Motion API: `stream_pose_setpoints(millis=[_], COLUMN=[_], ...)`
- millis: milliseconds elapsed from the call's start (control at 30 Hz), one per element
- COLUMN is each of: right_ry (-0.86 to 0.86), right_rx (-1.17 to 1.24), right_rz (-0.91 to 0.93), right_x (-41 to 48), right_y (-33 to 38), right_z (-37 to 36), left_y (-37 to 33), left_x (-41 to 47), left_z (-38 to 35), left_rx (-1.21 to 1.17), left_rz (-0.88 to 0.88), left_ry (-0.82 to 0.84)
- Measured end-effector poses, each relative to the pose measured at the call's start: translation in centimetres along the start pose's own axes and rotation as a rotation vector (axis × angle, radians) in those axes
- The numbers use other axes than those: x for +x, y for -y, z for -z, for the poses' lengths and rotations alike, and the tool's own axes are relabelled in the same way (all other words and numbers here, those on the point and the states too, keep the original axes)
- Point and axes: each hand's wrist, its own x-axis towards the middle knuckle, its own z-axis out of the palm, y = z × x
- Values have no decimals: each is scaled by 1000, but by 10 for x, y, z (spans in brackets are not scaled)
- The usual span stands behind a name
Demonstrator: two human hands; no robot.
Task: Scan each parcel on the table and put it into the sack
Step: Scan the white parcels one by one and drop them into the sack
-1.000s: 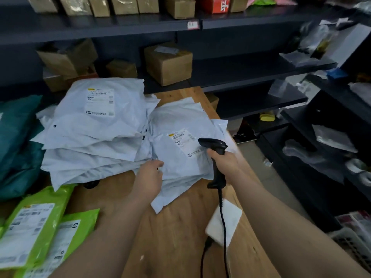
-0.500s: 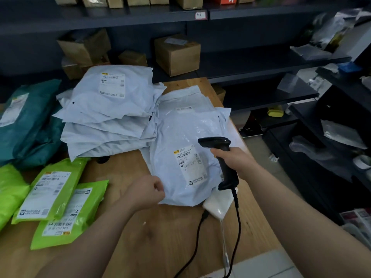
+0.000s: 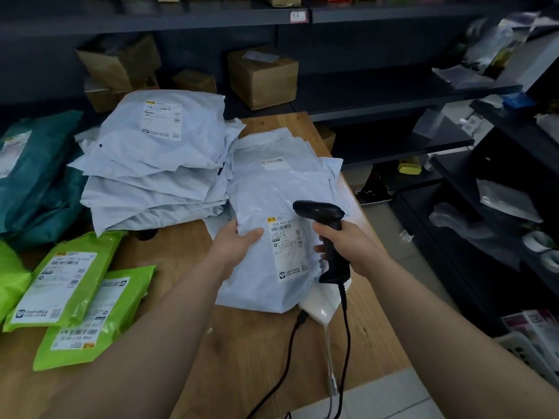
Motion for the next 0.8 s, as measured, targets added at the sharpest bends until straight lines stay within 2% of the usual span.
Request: stream_pose_setpoints(millis=[100, 200, 267, 400, 633, 800], right_ry=[33, 45, 50, 81, -10, -51], right_rx=[-5, -19, -34, -101, -132, -122], right_rz=[57, 125, 145, 155, 131, 113], right_x=[-16, -32, -39, -47, -52, -59], right_y=[8, 19, 27, 37, 40, 42], right_z=[10, 15, 12, -7, -19, -7], left_y=[-10, -17, -21, -23, -13, -8], left_x=[-17, -30, -35, -31, -12, -9], left_z=[3, 13, 21, 28, 11, 2], left_rx=[72, 240, 211, -16, -99, -169], left_rz=[-158, -362, -428, -375, -185, -151], left_ry=[-20, -162, -221, -231, -148, -157])
